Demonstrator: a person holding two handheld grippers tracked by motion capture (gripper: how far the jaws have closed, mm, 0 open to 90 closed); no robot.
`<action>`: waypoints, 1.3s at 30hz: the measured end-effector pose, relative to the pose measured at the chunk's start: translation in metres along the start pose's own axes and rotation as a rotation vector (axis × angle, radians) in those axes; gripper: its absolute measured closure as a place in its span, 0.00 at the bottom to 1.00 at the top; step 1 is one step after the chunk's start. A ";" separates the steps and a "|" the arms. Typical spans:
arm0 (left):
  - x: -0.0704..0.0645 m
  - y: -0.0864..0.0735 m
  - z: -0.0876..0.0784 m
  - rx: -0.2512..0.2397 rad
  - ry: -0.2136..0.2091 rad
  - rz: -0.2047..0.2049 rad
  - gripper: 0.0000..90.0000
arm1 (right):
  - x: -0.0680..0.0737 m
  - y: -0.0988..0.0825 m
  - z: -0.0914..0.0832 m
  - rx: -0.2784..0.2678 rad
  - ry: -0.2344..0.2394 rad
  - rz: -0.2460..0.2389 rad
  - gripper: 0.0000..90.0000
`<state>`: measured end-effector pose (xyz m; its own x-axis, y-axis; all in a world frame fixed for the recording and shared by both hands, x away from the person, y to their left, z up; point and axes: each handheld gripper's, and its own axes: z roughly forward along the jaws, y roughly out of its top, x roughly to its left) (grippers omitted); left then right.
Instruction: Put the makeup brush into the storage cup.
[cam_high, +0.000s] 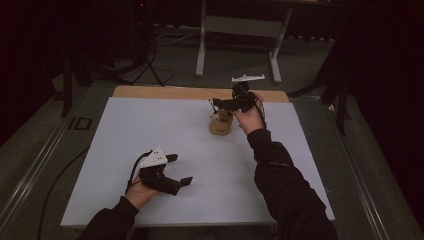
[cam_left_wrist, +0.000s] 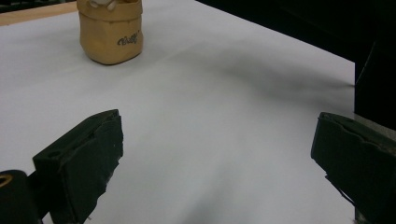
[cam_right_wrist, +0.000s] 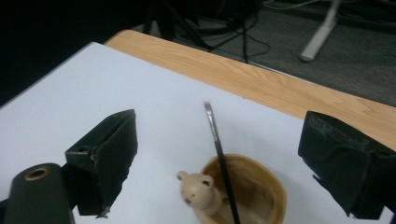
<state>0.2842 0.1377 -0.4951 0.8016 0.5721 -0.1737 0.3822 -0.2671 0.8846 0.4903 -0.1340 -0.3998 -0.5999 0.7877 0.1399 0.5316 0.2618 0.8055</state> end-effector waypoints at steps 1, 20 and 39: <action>0.000 0.000 0.000 -0.001 0.001 -0.001 0.03 | 0.001 0.001 -0.002 0.007 0.000 -0.002 0.11; 0.000 0.006 -0.002 0.010 -0.014 -0.018 0.02 | 0.004 -0.006 -0.031 0.033 0.064 -0.070 0.18; 0.006 0.020 -0.017 -0.012 -0.007 -0.031 0.02 | 0.002 -0.034 -0.057 -0.024 0.182 -0.109 0.12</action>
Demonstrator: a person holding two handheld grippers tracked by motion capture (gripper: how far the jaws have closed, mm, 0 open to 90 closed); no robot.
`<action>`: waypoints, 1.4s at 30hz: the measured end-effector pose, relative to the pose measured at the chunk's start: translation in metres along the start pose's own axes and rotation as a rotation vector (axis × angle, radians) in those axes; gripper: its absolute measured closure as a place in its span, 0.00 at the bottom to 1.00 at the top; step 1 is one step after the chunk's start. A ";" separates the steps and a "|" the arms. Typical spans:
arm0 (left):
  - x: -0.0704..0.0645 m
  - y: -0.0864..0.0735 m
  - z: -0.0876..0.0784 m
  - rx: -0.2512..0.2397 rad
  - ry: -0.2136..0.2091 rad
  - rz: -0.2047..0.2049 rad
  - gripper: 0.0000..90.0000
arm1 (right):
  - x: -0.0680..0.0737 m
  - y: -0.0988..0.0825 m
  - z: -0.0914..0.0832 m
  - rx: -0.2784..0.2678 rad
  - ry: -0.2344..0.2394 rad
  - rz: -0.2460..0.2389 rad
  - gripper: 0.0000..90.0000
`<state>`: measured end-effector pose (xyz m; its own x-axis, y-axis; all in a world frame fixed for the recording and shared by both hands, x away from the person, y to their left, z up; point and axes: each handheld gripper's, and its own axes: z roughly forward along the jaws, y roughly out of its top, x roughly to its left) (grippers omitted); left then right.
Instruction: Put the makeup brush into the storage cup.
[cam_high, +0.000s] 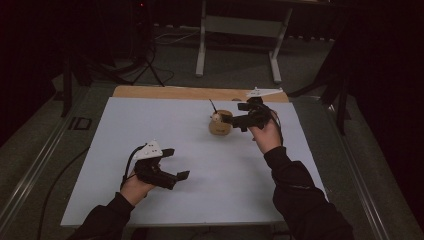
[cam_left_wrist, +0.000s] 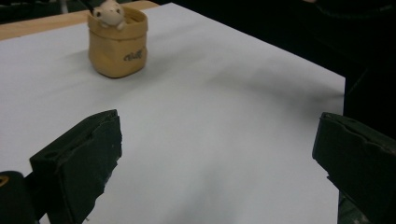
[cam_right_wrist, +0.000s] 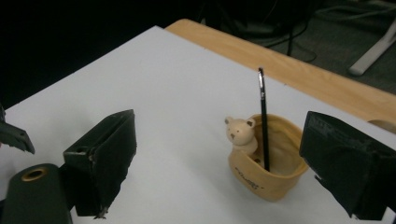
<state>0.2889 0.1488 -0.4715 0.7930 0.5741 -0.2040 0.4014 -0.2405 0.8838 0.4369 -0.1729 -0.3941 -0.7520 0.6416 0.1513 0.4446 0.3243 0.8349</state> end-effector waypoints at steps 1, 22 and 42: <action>0.000 0.000 -0.001 0.000 0.003 0.002 0.02 | 0.000 -0.001 -0.003 -0.003 0.009 0.003 0.12; 0.009 -0.003 -0.022 0.018 -0.042 0.064 0.02 | 0.024 -0.059 -0.036 -0.018 0.128 -0.040 0.15; 0.018 -0.018 -0.042 0.000 -0.011 0.082 0.02 | 0.023 -0.127 -0.055 0.023 0.166 -0.081 0.15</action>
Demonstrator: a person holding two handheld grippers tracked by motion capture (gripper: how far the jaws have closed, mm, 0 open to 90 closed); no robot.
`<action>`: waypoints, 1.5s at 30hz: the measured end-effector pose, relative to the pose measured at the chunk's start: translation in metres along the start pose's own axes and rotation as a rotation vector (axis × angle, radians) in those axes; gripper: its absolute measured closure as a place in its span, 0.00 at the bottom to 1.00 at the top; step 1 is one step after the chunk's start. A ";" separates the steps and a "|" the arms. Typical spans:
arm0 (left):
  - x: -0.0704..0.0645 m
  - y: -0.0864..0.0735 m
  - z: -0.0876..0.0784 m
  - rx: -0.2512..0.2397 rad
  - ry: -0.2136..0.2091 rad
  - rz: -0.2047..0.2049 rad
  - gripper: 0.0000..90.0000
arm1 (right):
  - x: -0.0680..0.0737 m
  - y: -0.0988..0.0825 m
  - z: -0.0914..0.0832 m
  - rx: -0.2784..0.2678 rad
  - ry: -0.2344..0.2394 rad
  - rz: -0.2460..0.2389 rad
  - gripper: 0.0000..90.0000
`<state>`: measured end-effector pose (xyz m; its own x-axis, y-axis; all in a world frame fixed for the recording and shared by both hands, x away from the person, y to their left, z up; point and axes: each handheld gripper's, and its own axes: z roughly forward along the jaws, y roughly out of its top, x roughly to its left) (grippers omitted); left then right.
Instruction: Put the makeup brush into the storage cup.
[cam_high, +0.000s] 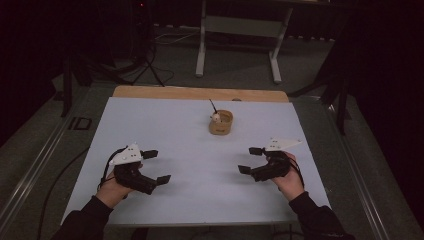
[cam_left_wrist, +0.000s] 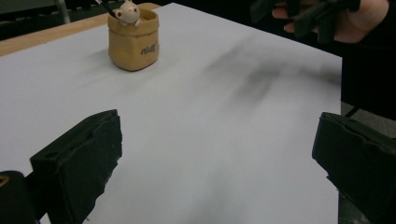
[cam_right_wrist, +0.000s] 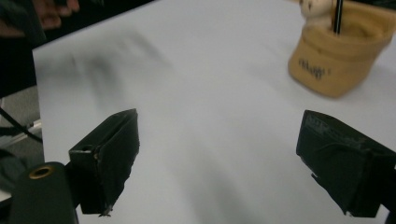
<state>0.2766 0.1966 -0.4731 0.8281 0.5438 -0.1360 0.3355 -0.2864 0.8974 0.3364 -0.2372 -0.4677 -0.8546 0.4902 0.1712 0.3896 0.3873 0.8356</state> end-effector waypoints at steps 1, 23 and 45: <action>0.001 -0.001 -0.001 0.000 0.000 -0.001 0.02 | -0.001 -0.008 -0.002 0.010 -0.010 -0.005 0.15; 0.016 -0.032 -0.025 0.027 0.061 -0.024 0.02 | -0.013 -0.064 -0.035 0.021 -0.086 0.075 0.15; 0.021 -0.055 -0.036 0.000 0.132 -0.073 0.02 | -0.012 -0.075 -0.044 0.005 -0.090 0.092 0.15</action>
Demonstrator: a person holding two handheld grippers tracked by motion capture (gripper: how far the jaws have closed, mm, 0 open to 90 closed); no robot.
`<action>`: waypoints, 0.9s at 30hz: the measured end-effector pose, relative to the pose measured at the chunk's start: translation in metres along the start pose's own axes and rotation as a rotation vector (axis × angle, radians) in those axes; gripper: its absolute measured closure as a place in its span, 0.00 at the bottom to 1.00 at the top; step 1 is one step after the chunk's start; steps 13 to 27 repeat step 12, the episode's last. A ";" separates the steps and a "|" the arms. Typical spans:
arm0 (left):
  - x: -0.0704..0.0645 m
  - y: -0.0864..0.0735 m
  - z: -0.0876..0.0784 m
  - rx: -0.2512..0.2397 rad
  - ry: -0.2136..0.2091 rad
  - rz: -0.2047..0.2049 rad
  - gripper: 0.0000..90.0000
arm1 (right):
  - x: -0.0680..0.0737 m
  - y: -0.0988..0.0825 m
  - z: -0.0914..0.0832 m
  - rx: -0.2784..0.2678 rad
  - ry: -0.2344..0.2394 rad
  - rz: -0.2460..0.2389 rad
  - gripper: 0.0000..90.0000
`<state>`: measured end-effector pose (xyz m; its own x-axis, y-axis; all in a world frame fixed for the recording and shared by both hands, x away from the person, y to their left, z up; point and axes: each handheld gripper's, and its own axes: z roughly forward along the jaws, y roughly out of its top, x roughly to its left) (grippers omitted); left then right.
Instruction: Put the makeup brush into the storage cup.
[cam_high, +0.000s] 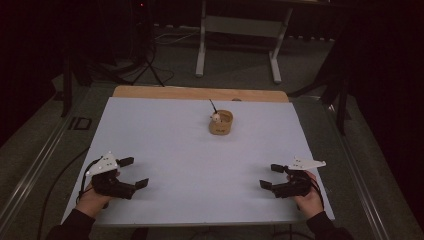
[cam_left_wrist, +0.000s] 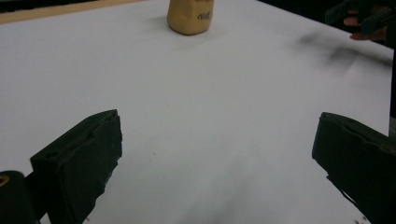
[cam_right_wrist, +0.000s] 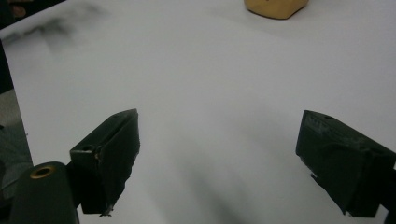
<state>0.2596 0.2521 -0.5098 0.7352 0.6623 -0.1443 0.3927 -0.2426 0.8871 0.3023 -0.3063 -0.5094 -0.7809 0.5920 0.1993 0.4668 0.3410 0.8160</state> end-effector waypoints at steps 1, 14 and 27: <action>-0.001 0.000 0.001 0.007 0.001 0.007 0.02 | 0.000 0.000 0.000 -0.001 0.000 0.002 0.15; -0.008 -0.004 0.008 0.047 0.001 0.041 0.02 | -0.001 0.000 -0.001 -0.009 -0.001 0.006 0.15; -0.008 -0.004 0.008 0.047 0.001 0.041 0.02 | -0.001 0.000 -0.001 -0.009 -0.001 0.006 0.15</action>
